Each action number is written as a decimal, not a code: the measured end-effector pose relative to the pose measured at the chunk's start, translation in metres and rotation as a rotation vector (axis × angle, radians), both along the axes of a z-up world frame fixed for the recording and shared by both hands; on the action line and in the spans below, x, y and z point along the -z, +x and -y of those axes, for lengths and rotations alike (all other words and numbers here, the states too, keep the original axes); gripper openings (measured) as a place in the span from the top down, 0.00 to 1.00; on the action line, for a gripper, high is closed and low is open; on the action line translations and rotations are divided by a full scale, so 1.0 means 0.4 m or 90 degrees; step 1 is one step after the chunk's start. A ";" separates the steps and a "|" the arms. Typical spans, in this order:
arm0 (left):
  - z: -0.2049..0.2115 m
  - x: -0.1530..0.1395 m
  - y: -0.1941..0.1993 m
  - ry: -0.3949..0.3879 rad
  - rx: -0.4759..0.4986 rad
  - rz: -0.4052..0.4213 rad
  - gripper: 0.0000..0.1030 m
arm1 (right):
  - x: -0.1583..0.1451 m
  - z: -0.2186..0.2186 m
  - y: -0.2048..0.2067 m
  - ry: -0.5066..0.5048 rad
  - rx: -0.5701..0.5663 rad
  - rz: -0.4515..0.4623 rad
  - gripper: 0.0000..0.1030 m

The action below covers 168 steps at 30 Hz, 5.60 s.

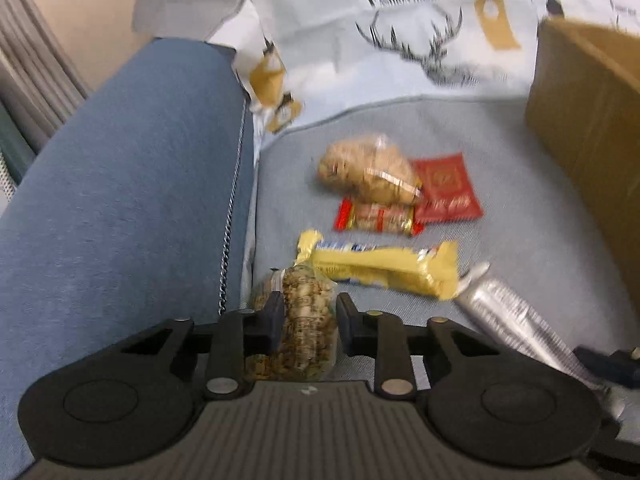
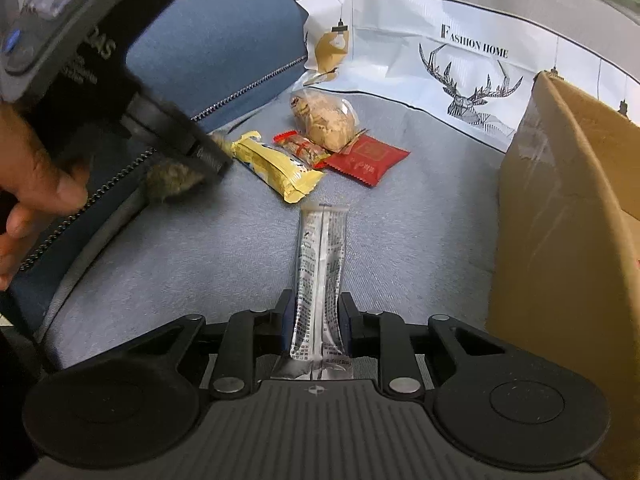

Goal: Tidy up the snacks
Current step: 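Grasp the nut cake with left tool while right tool reaches for silver bar, then carry the peanut packet and silver bar over the box and release both inside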

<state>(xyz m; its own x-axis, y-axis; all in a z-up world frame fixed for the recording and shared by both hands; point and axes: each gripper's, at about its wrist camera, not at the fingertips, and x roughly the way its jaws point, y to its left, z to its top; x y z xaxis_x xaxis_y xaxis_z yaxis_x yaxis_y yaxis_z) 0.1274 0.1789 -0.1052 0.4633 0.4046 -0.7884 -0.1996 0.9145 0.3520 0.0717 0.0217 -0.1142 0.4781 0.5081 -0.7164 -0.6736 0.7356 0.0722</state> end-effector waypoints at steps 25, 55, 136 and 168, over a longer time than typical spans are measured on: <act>-0.119 -0.038 -0.035 -0.306 -0.113 0.040 0.53 | 0.009 0.009 -0.010 -0.012 0.007 -0.036 0.71; -0.074 0.045 0.006 -0.256 -0.105 -0.085 0.19 | -0.001 0.007 0.008 -0.004 0.031 0.005 0.77; 0.051 -0.203 -0.095 -0.188 -0.021 0.215 0.19 | -0.292 0.287 -0.024 0.147 0.126 0.202 0.79; 0.513 -0.207 0.057 -0.229 0.233 0.344 0.19 | -0.290 0.684 0.115 0.093 0.318 0.278 0.79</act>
<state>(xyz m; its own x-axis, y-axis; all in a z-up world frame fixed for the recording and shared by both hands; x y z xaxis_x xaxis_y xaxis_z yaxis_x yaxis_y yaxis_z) 0.1504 -0.0263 -0.0224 0.8792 -0.0897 -0.4678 0.0789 0.9960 -0.0428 0.1176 -0.2517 0.0017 0.9105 0.2284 -0.3447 -0.2456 0.9693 -0.0067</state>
